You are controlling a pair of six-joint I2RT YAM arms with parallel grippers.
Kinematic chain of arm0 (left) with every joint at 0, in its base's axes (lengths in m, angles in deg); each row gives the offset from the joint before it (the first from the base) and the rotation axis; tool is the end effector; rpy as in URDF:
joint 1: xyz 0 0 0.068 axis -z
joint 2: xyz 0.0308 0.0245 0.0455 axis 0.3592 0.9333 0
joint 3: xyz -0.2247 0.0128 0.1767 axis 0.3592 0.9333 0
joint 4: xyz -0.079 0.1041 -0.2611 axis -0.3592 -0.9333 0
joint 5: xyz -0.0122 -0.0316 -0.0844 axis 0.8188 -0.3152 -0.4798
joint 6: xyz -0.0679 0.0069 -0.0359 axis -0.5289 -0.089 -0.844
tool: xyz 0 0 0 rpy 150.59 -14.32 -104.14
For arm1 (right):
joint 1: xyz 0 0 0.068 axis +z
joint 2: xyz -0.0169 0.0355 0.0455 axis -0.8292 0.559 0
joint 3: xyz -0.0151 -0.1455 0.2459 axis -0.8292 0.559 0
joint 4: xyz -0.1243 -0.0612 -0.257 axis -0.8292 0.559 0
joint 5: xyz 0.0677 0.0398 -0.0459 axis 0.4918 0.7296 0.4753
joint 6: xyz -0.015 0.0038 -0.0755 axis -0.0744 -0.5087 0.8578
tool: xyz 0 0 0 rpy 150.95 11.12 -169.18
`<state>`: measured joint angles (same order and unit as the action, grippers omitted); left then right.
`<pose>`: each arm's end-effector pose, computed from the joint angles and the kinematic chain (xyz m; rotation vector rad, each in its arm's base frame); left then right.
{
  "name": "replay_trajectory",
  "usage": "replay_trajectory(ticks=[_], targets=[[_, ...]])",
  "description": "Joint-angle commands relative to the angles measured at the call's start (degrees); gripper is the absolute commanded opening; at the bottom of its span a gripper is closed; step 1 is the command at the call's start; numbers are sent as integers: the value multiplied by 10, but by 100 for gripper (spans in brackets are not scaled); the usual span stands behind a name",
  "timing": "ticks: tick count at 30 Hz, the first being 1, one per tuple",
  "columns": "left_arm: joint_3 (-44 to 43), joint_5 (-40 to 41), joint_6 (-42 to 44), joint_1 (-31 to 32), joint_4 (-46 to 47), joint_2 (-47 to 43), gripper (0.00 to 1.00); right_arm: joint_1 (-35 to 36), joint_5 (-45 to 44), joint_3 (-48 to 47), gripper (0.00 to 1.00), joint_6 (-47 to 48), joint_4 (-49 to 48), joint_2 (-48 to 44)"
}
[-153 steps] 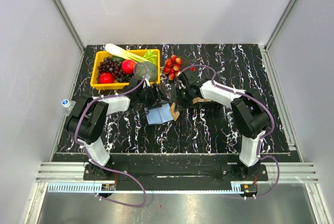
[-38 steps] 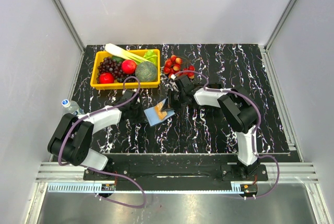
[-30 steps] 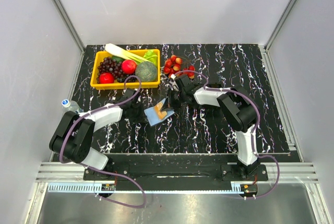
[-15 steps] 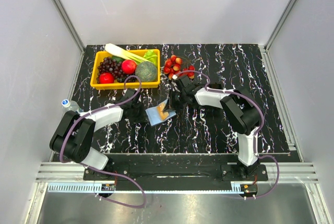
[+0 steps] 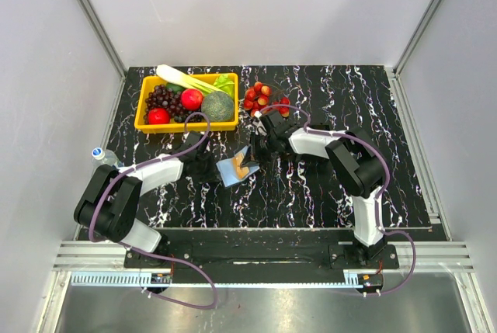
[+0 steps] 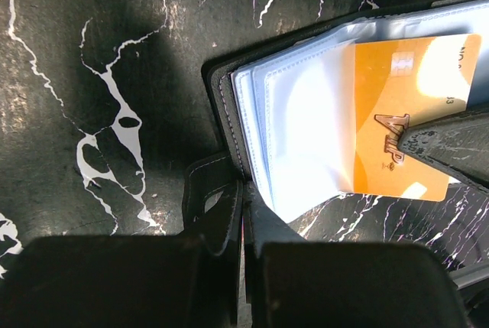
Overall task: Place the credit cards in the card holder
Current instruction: Insert the credit card into the card holder.
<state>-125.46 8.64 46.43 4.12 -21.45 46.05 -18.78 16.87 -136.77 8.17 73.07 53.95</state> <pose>0.2704 -0.1361 0.1118 -0.3707 2.7104 -0.5416 0.3495 0.3065 0.1081 -0.2432 2.6944 1.1330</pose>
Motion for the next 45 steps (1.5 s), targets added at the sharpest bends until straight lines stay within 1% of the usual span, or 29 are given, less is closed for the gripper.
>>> replay_trajectory(ticks=[1, 7, 10, 13, 14, 18, 21, 24, 28, 29, 30, 34, 38, 40, 43, 45], targets=[[6, 21, -12, 6, 35, 11, 0, 14, 30, 15, 0, -2, 42, -14], [6, 22, -16, 6, 40, 18, 0, 14, 89, 4, 0, -11, 48, 1], [3, 20, -16, 6, 40, 21, 0, 14, 90, 2, 1, -14, 51, 10], [5, 19, -15, 6, 41, 17, 0, 14, 75, 0, 7, -12, 57, 14], [6, 18, -14, 6, 41, 17, 0, 14, 63, -3, 12, -7, 64, 16], [8, 18, -12, 6, 42, 16, 0, 13, 35, -3, 14, 12, 65, 16], [8, 14, -8, 6, 41, 16, 0, 13, -1, 2, 20, 25, 66, 0], [2, 15, -2, 6, 35, 19, 0, 5, -21, 7, 28, 31, 65, -15], [-4, 16, 5, 6, 29, 23, 0, -8, -33, 12, 30, 37, 65, -32], [-5, 16, 7, 6, 28, 24, 0, -13, -35, 14, 31, 36, 65, -35], [-6, 15, 8, 6, 26, 27, 0, -15, -35, 16, 35, 37, 65, -38], [-9, 13, 10, 6, 26, 30, 0, -24, -49, 24, 37, 39, 67, -48], [-14, 9, 12, 6, 26, 36, 0, -25, -44, 22, 35, 43, 67, -45], [-15, 8, 13, 6, 25, 37, 0, -26, -41, 20, 29, 44, 65, -43], [-18, 4, 14, 6, 27, 41, 0, -27, -24, 21, 14, 44, 50, -44], [-20, 3, 15, 6, 28, 44, 0, -26, -8, 22, 8, 42, 44, -42]])
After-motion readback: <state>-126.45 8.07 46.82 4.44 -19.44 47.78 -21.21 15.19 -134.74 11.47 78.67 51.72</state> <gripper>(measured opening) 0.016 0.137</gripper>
